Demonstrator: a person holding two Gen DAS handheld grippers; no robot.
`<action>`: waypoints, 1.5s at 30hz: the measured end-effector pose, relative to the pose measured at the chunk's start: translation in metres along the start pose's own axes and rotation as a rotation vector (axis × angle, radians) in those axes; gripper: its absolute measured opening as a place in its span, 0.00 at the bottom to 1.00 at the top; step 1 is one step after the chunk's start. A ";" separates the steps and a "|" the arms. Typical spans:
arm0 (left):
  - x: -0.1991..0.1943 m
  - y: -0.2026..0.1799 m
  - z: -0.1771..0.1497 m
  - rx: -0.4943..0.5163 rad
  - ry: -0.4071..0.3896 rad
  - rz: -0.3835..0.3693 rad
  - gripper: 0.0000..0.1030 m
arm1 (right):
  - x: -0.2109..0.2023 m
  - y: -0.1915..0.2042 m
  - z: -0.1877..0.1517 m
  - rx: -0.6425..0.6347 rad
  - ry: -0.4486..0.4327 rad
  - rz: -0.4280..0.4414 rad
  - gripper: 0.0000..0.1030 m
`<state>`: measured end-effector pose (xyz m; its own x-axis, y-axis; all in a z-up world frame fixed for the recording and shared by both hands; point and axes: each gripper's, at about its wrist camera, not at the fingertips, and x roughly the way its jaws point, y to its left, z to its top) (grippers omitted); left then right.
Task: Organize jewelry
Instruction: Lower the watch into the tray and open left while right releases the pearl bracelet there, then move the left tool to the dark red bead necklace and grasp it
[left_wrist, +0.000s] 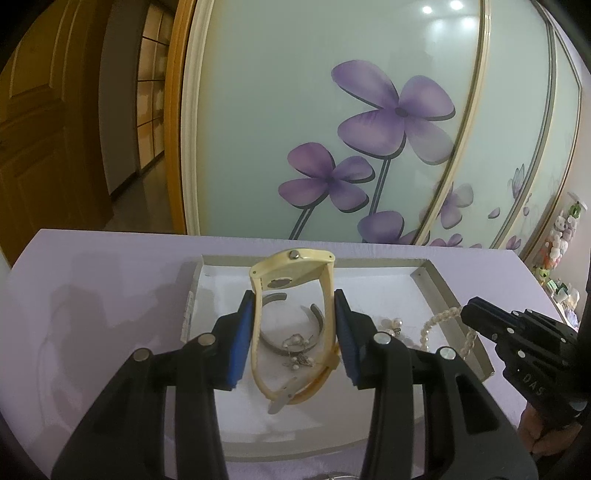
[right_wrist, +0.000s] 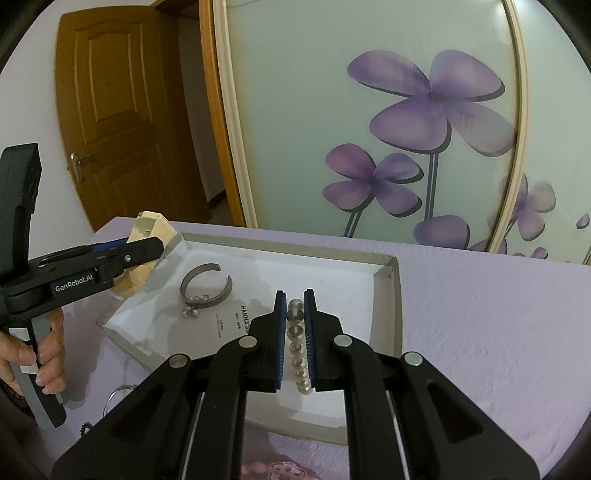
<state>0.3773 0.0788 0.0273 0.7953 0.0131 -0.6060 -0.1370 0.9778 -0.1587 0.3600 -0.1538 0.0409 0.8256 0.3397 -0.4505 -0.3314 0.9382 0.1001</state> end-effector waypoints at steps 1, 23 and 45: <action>0.001 0.000 0.000 0.001 0.001 0.002 0.40 | 0.000 -0.001 0.000 0.002 0.000 0.000 0.10; 0.011 -0.003 -0.003 0.019 0.025 0.000 0.50 | -0.008 0.002 -0.005 0.002 0.001 0.001 0.19; -0.108 0.023 -0.099 0.001 0.048 -0.021 0.60 | -0.114 0.041 -0.073 0.028 -0.037 0.040 0.19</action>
<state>0.2303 0.0794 0.0119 0.7689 -0.0179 -0.6391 -0.1198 0.9779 -0.1715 0.2186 -0.1589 0.0313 0.8282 0.3790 -0.4128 -0.3524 0.9250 0.1422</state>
